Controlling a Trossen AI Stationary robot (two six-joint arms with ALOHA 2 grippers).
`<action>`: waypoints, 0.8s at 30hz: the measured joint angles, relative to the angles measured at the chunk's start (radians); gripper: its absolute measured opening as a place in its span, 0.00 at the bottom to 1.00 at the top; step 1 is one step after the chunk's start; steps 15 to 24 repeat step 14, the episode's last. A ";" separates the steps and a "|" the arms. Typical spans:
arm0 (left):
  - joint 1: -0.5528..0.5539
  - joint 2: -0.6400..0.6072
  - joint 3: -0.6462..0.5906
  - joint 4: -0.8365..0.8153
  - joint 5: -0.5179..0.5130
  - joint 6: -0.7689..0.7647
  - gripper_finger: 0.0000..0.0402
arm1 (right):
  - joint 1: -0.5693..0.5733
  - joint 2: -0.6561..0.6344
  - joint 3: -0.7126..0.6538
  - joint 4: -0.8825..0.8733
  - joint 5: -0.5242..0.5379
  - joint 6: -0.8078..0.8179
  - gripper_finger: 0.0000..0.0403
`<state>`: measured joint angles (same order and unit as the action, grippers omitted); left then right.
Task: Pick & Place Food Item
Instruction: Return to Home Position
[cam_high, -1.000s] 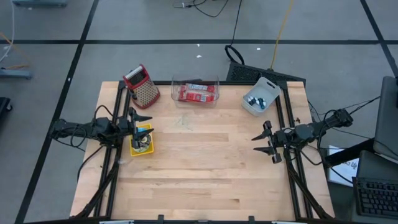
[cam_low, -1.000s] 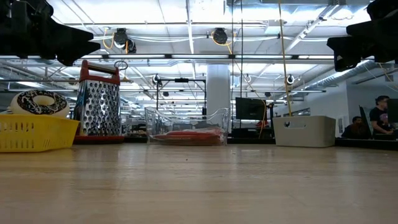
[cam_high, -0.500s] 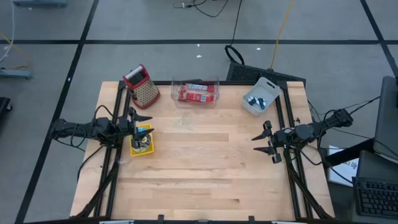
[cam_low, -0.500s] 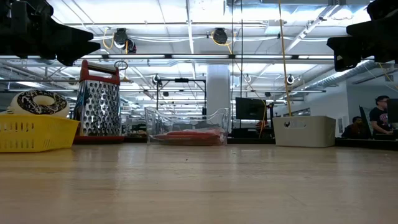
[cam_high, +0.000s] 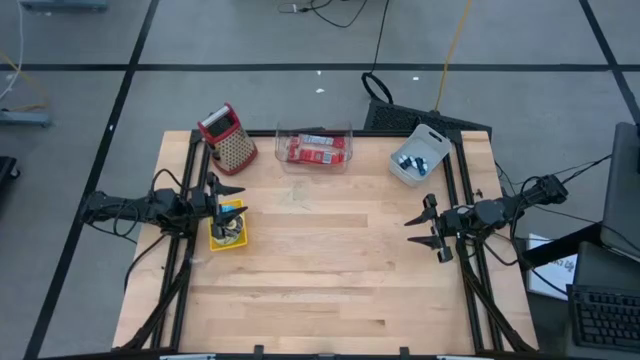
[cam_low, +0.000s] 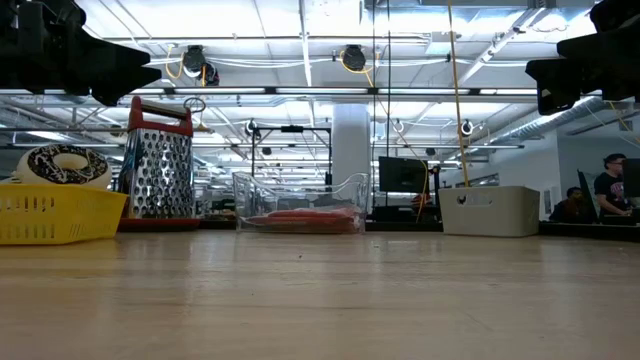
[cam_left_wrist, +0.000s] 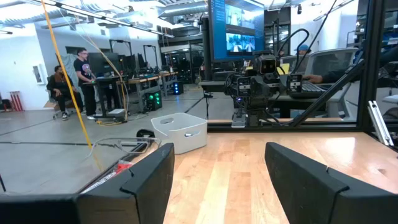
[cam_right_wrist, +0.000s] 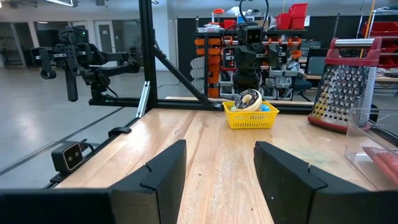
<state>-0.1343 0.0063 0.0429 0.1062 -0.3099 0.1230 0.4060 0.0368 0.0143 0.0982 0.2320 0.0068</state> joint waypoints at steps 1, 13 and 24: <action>0.000 0.000 0.000 0.000 0.000 0.000 0.62 | 0.000 0.000 0.000 0.000 0.000 0.000 0.44; 0.000 0.000 0.000 0.000 0.000 0.000 0.62 | 0.000 0.000 0.000 0.000 0.000 0.000 0.44; 0.000 0.000 0.000 0.000 0.000 0.000 0.62 | 0.000 0.000 0.000 0.000 0.000 0.000 0.44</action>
